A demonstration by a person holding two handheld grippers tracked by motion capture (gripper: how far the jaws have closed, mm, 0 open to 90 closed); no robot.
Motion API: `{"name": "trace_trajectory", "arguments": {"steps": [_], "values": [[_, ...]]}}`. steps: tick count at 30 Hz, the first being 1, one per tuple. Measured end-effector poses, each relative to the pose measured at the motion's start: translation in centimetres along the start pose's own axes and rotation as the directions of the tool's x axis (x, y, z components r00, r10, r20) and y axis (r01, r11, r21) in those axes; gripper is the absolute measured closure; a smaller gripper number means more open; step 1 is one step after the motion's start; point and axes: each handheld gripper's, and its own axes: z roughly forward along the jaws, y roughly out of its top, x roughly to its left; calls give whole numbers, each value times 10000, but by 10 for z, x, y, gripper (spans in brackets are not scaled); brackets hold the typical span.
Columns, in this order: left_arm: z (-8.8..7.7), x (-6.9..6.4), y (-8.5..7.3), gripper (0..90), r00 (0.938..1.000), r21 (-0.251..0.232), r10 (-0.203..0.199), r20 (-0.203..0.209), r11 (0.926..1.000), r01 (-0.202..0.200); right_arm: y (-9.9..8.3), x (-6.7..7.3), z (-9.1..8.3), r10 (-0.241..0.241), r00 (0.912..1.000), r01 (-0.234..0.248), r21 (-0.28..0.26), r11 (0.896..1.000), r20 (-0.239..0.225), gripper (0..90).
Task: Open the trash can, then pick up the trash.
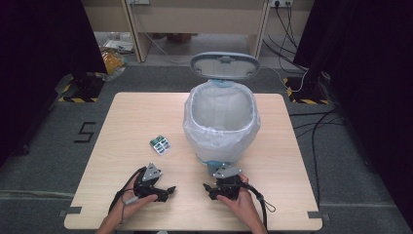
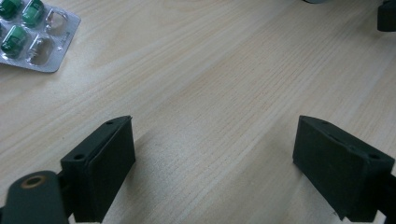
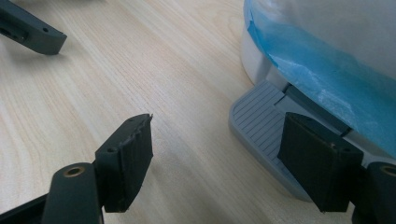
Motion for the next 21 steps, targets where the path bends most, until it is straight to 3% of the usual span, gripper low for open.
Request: {"name": "trace_trajectory", "arguments": {"steps": [5, 19, 21], "values": [[0, 0, 0, 121, 10000, -5, -2, -9, 10000, 2, 1, 2, 1, -194, 9998, 193, 65, 9998, 110, 259], [0, 4, 1, 133, 9998, -25, 108, 164, 9999, -108, 1, 0, 0, -136, 9999, 136, 53, 9999, -17, 259], [1, 9, 3, 147, 9996, -88, 124, -270, 9999, -126, 2, -1, 0, -159, 9999, 160, 117, 9998, -60, 257]]}}
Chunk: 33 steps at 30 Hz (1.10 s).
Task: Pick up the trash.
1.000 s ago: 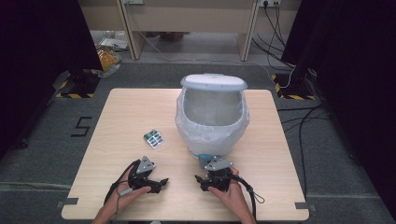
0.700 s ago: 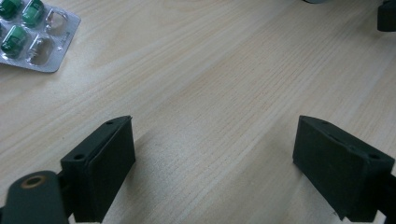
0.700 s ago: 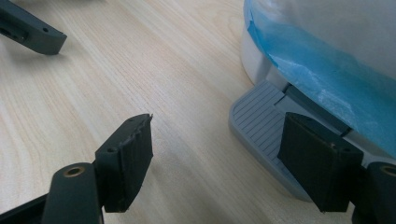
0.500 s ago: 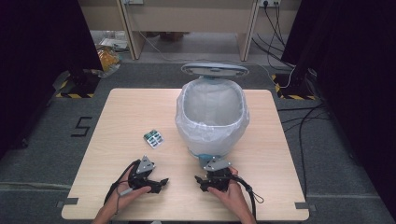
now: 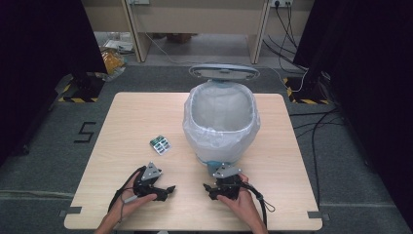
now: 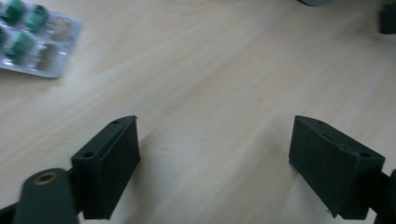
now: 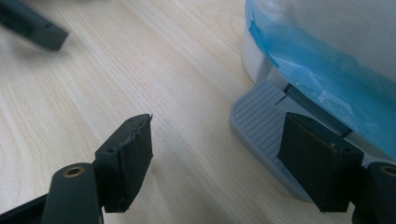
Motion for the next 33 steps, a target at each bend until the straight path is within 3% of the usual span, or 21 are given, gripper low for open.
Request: {"name": "trace_trajectory", "arguments": {"steps": [7, 17, 22, 27, 29, 33], "values": [[-8, 27, 14, 151, 9992, -781, -316, -249, 9965, 295, 0, -3, -1, 212, 9995, -214, -57, 9998, -220, 257], [-4, 48, 26, 150, 9974, -910, -231, -681, 9957, 168, 0, -2, -1, 119, 9997, -119, 34, 9999, -196, 256], [6, 67, 34, 149, 9962, -1258, -480, -733, 9913, 385, 0, -3, -1, 154, 9996, -154, 16, 9999, -255, 256], [18, 82, 44, 149, 9962, -910, -94, -860, 9958, 15, 0, -4, -1, 54, 9996, -55, -43, 10000, -294, 256], [23, 89, 49, 149, 9963, -926, -201, -831, 9956, 124, 0, -5, -1, 174, 9992, -175, -19, 9998, -354, 256], [32, 99, 57, 149, 9965, -493, -247, -799, 9986, 208, 0, -4, -1, 105, 9994, -105, -21, 9999, -318, 256]]}}
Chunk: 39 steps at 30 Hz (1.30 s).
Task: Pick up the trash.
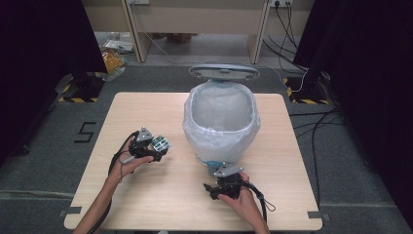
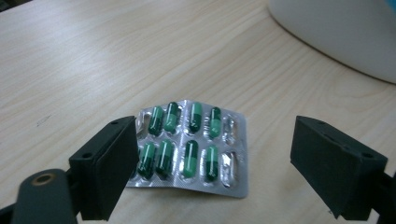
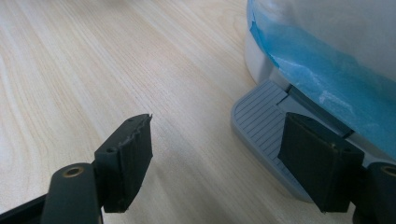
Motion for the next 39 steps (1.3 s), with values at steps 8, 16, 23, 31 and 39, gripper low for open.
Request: {"name": "trace_trajectory", "arguments": {"steps": [8, 16, 23, 31, 39], "values": [[13, 10, 2, 150, 9999, 497, -106, -48, 9987, 108, 0, -1, 0, 64, 10000, -64, -31, 10000, -62, 256], [27, 15, 2, 150, 9998, 902, -188, -66, 9957, 193, 0, 0, 0, 28, 10000, -28, 4, 10000, -53, 254], [31, 18, 1, 164, 9968, 1001, -791, -64, 9918, 793, 0, -1, 0, 40, 10000, -40, -10, 10000, -89, 254], [25, 17, -4, 259, 9902, 529, -1382, -199, 9889, 1391, 0, -2, 0, 33, 9999, -33, -26, 10000, -117, 254], [9, 11, -10, 297, 9886, 72, -1505, -61, 9886, 1506, 0, -1, 0, -15, 10000, 15, -6, 10000, -60, 254]]}}
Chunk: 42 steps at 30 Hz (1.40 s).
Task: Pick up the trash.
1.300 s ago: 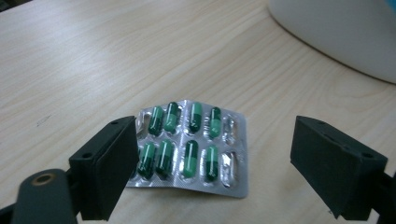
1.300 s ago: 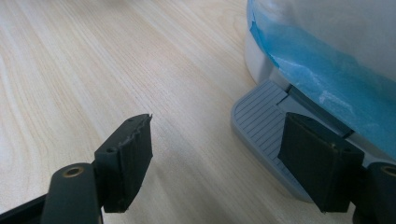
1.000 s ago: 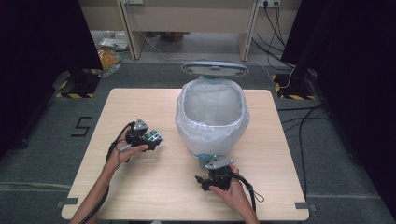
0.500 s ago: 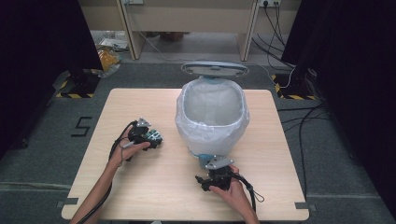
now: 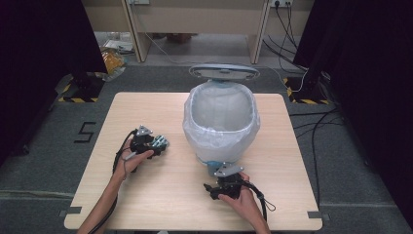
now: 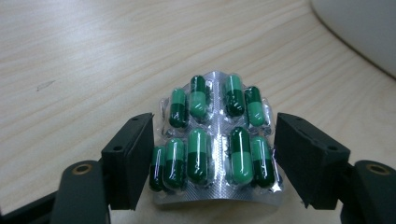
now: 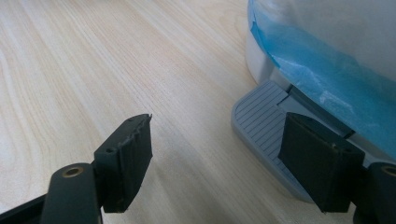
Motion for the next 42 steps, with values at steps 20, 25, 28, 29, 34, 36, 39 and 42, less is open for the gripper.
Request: {"name": "trace_trajectory", "arguments": {"steps": [20, 25, 28, 29, 34, 36, 39, 42], "values": [[-28, -13, 2, 339, 9996, -471, 16, 266, 9989, -3, 0, 0, 0, 2, 10000, -2, -2, 10000, 1, 254], [-35, -19, 5, 339, 9994, -609, 149, 326, 9981, -129, 0, 0, 0, -3, 10000, 3, -2, 10000, 5, 254], [-41, -24, 7, 339, 9988, -646, 179, 460, 9978, -149, 0, 0, 0, 47, 10000, -47, -4, 10000, -29, 254], [-43, -25, 7, 339, 9986, -652, 189, 501, 9978, -156, 0, 0, 0, 53, 10000, -53, -10, 10000, -34, 254], [-54, -28, 3, 339, 9986, -709, 146, 513, 9974, -110, 0, 0, 0, 93, 10000, -93, -52, 9999, -28, 254], [-59, -28, 0, 338, 9987, -711, 113, 489, 9974, -78, 0, 0, 0, 79, 10000, -79, -53, 10000, -26, 254], [-66, -28, -6, 338, 9991, -729, 7, 417, 9973, 24, 0, 0, 0, 87, 10000, -87, -53, 9999, -27, 254], [-71, -29, -9, 338, 9993, -739, -36, 385, 9972, 64, 0, -1, 0, 75, 10000, -75, -67, 9999, -48, 254]]}}
